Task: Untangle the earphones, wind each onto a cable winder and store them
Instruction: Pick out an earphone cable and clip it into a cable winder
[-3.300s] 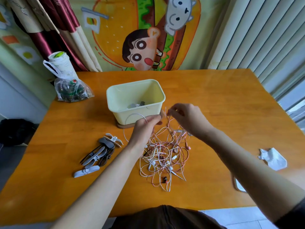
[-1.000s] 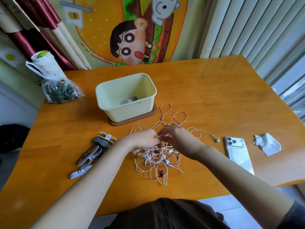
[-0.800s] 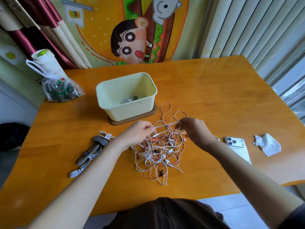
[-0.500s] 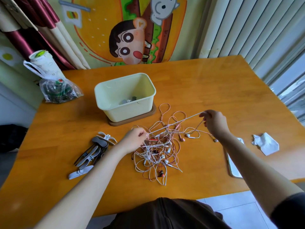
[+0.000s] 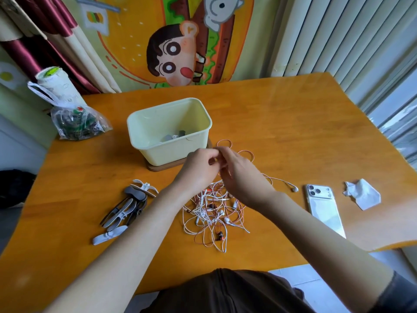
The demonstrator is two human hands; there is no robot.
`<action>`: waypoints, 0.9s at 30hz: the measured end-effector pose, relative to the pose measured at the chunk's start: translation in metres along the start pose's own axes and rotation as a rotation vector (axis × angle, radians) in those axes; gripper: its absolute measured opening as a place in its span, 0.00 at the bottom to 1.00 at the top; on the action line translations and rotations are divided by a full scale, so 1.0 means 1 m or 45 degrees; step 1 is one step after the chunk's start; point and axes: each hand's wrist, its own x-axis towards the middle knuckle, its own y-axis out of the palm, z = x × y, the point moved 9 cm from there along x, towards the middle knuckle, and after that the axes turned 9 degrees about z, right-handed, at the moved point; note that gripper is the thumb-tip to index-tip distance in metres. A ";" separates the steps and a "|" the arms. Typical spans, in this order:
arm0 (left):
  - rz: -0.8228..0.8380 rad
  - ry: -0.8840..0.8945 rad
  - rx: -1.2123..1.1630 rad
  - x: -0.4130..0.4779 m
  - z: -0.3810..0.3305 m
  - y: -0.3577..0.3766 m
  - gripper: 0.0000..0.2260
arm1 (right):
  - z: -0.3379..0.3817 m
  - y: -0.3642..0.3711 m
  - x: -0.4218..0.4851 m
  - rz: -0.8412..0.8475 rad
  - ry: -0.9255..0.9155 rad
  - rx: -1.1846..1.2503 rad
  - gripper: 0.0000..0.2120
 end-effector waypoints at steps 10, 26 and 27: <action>0.306 -0.213 -0.057 -0.015 0.077 0.028 0.11 | -0.074 -0.026 -0.006 -0.151 0.360 0.165 0.12; -0.126 0.163 -0.198 -0.011 0.003 -0.027 0.12 | -0.038 -0.019 -0.007 -0.152 0.155 0.050 0.33; -0.114 0.173 -0.185 -0.009 -0.002 -0.026 0.12 | -0.022 -0.020 -0.007 -0.186 0.054 0.129 0.32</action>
